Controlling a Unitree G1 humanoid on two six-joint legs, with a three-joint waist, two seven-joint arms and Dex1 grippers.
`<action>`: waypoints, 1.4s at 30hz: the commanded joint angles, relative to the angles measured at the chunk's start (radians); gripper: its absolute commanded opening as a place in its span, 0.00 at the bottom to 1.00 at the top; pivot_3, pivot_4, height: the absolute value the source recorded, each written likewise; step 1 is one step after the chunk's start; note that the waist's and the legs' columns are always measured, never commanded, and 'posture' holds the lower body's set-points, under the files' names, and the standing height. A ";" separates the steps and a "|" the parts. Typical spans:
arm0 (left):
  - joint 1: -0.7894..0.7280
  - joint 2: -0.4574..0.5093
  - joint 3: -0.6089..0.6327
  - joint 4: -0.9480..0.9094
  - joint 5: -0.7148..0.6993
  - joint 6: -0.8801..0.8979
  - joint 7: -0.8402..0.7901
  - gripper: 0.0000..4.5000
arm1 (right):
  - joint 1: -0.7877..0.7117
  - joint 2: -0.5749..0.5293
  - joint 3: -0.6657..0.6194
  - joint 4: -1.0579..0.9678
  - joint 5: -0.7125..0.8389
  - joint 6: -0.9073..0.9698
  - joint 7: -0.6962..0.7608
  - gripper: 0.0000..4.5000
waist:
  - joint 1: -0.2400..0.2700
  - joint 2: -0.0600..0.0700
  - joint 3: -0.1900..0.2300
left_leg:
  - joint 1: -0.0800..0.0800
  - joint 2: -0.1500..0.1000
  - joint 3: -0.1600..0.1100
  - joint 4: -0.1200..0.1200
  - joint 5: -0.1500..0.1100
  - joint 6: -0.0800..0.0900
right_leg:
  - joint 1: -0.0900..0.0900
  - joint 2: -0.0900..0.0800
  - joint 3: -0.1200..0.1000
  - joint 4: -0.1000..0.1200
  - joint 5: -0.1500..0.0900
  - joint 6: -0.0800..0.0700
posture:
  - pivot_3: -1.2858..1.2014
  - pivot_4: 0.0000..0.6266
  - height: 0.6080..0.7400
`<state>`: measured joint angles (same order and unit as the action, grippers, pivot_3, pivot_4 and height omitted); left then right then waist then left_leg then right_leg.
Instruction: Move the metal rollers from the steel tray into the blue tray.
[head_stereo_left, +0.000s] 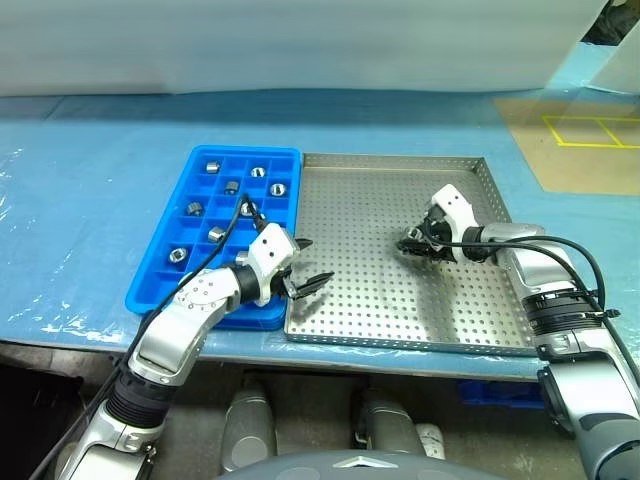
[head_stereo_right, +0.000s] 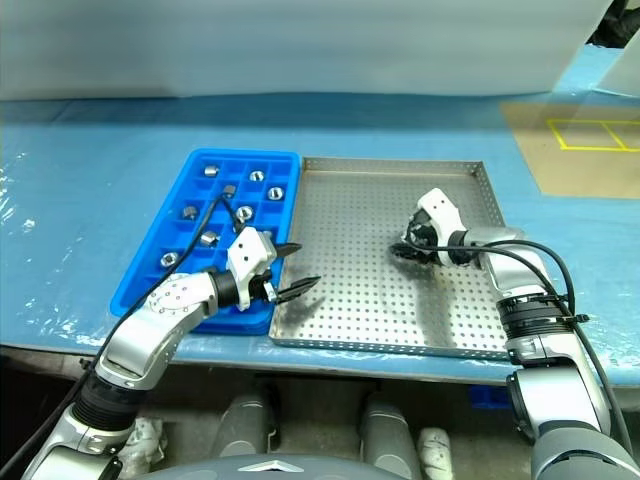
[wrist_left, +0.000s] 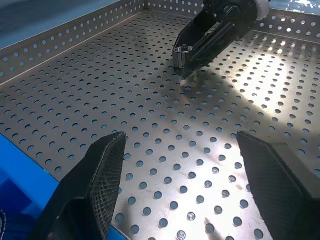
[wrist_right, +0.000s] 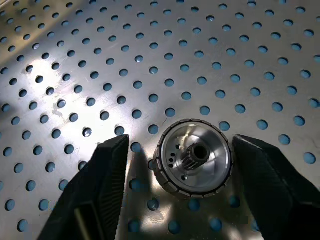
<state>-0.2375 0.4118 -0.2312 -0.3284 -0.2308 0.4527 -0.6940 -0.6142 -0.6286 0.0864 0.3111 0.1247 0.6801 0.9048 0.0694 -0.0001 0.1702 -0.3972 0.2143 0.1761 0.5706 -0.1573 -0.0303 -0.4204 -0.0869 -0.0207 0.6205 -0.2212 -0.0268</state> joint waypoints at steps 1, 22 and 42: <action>0.005 0.001 0.007 -0.019 0.000 -0.028 0.000 0.84 | -0.025 -0.022 0.003 -0.010 -0.007 -0.027 0.010 0.45 | 0.000 0.000 0.000 | 0.000 0.000 0.000 0.000 0.000 0.000 | 0.000 0.000 0.000 0.000 0.000 0.000 | 0.51 0.24 1.00; 0.399 0.072 0.335 -0.455 -0.136 0.158 0.158 0.84 | -0.303 0.383 0.127 0.055 0.068 -0.262 0.154 0.35 | 0.040 -0.001 0.001 | -0.007 0.003 -0.002 -0.004 0.001 -0.001 | -0.006 0.001 -0.005 -0.001 -0.001 -0.002 | 0.64 0.24 1.00; 0.689 0.106 0.408 -0.641 -0.158 0.196 0.234 0.84 | -0.275 0.397 0.415 0.096 -0.012 -0.316 0.520 0.52 | 0.149 -0.002 0.001 | -0.006 0.007 -0.003 -0.008 0.001 -0.002 | -0.005 0.002 -0.005 -0.005 -0.002 -0.001 | 0.72 0.24 1.00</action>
<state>0.4517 0.5085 0.1626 -0.9252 -0.3895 0.6709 -0.4616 -0.8924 -0.2296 0.4963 0.4499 0.1127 0.3744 1.4089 0.2180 -0.0017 0.1714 -0.4034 0.2212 0.1732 0.5625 -0.1564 -0.0327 -0.4255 -0.0854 -0.0253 0.6152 -0.2229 -0.0282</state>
